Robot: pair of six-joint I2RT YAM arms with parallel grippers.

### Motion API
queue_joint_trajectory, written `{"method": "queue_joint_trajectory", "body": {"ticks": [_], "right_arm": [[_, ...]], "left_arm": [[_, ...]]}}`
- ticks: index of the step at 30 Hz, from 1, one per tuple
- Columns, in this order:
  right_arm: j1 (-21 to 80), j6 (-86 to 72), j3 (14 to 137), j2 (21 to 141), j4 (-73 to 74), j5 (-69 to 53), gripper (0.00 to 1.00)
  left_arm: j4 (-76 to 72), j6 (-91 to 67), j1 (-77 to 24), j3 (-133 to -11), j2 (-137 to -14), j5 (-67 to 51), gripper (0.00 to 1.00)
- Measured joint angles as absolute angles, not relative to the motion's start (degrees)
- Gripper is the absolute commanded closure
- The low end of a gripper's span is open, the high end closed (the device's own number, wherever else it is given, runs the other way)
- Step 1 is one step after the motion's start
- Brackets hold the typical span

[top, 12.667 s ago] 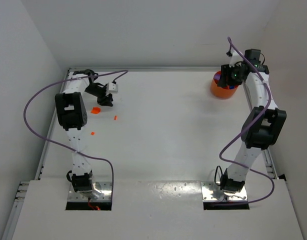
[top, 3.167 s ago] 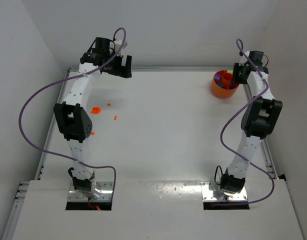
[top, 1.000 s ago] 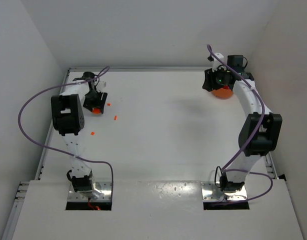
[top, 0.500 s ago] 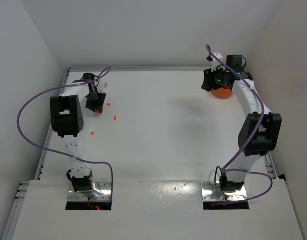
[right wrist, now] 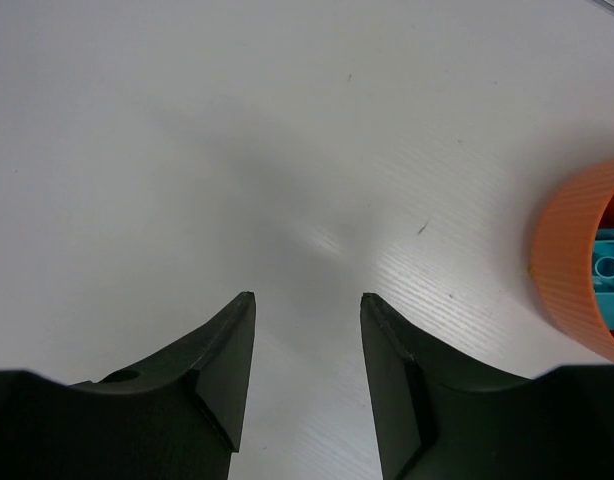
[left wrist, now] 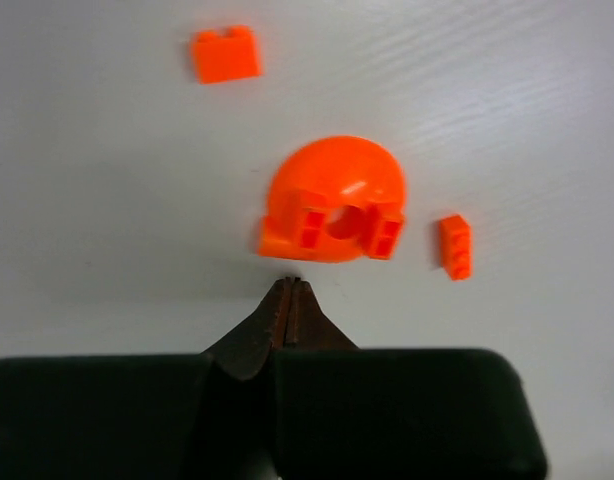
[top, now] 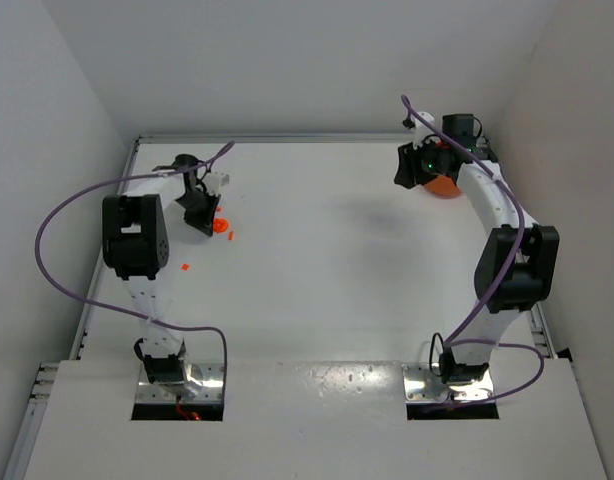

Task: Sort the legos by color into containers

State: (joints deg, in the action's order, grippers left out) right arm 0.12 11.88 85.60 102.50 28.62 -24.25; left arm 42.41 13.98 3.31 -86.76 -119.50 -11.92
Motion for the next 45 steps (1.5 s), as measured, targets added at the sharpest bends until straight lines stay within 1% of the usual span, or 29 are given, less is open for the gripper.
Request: {"method": "queue_joint_trajectory", "body": {"ticks": [6, 7, 8, 10, 11, 13, 14, 15, 17, 23, 29, 37, 45], "right_arm": [[0.1, 12.0, 85.6, 102.5, 28.6, -24.3, 0.53], [0.1, 12.0, 85.6, 102.5, 28.6, -24.3, 0.53], [0.1, 12.1, 85.5, 102.5, 28.5, -24.3, 0.53], [0.2, 12.1, 85.4, 102.5, 28.5, -24.3, 0.53], [0.3, 12.1, 85.2, 102.5, 28.5, -24.3, 0.53], [0.4, 12.2, 85.1, 102.5, 28.5, -24.3, 0.53], [0.5, 12.2, 85.0, 102.5, 28.5, -24.3, 0.53], [0.5, 12.3, 84.9, 102.5, 28.5, -24.3, 0.53], [0.6, 12.3, 84.8, 102.5, 28.5, -24.3, 0.53], [0.6, 12.3, 84.7, 102.5, 28.5, -24.3, 0.53], [0.9, 12.3, 84.7, 102.5, 28.5, -24.3, 0.53], [1.2, 12.5, 84.7, 102.5, 28.5, -24.3, 0.53], [1.3, 12.9, 84.7, 102.5, 28.5, -24.3, 0.53]], "left_arm": [[44.2, 15.7, 1.1, -85.1, -118.4, -15.8, 1.0], [44.2, 16.0, 0.8, -85.0, -118.2, -16.5, 0.96], [44.4, 16.2, 0.7, -84.9, -118.0, -17.0, 0.86], [44.5, 16.5, 0.7, -84.9, -117.5, -17.5, 0.72], [44.5, 16.5, 0.7, -84.9, -117.1, -17.7, 0.56], [44.4, 16.5, 0.9, -84.9, -116.3, -18.0, 0.46], [44.3, 16.4, 0.9, -84.9, -115.9, -18.0, 0.37], [44.1, 16.1, 0.9, -84.9, -115.4, -18.0, 0.36], [43.9, 15.8, 0.9, -85.0, -114.5, -17.6, 0.33], [42.3, 14.9, 0.4, -85.5, -113.8, -13.5, 0.33], [40.9, 14.9, -0.1, -88.8, -115.5, -10.8, 0.33], [39.8, 14.9, -0.4, -90.6, -119.6, -10.1, 0.36], [39.7, 14.9, -0.9, -90.6, -120.4, -10.0, 0.36]]}}
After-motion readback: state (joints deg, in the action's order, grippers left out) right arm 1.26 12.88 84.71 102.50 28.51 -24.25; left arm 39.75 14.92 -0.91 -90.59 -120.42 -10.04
